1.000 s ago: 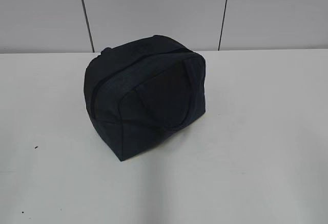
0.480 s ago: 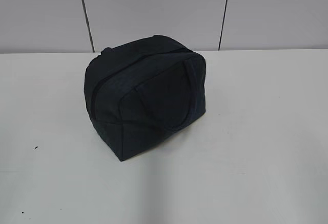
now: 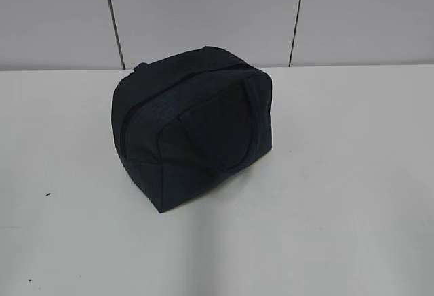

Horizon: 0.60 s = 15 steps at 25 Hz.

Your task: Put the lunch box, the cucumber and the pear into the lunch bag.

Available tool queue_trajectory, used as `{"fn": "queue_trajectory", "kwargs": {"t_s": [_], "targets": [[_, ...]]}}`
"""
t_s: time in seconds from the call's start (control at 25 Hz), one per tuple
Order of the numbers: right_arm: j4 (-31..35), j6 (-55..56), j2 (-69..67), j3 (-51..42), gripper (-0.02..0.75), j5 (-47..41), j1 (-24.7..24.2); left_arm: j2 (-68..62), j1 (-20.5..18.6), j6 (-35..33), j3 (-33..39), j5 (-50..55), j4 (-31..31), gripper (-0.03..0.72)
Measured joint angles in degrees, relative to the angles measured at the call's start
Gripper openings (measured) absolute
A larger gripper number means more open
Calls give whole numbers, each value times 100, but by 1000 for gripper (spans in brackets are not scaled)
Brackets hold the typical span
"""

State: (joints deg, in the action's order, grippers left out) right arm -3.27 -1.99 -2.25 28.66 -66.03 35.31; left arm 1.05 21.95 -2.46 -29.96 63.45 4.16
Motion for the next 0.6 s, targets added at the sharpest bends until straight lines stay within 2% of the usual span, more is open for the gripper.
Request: {"fn": "queue_trajectory", "kwargs": {"t_s": [0.08,0.28,0.4,0.48,0.6], "targets": [[10,0,87,0,473,0,-347,0,-273,0,0,0,19,239],[-2,0,328,0,472,2,-1884,0,-1728,0,0,0,46,239],[-2,0,328,0,472,2,-2503,0,-2356,0,0,0,40,239],[-14,0,328,0,472,2,-2704,0,-2618,0,0,0,40,239],[-24,0,328,0,472,2,-2749,0,-2614,0,0,0,40,239]]}}
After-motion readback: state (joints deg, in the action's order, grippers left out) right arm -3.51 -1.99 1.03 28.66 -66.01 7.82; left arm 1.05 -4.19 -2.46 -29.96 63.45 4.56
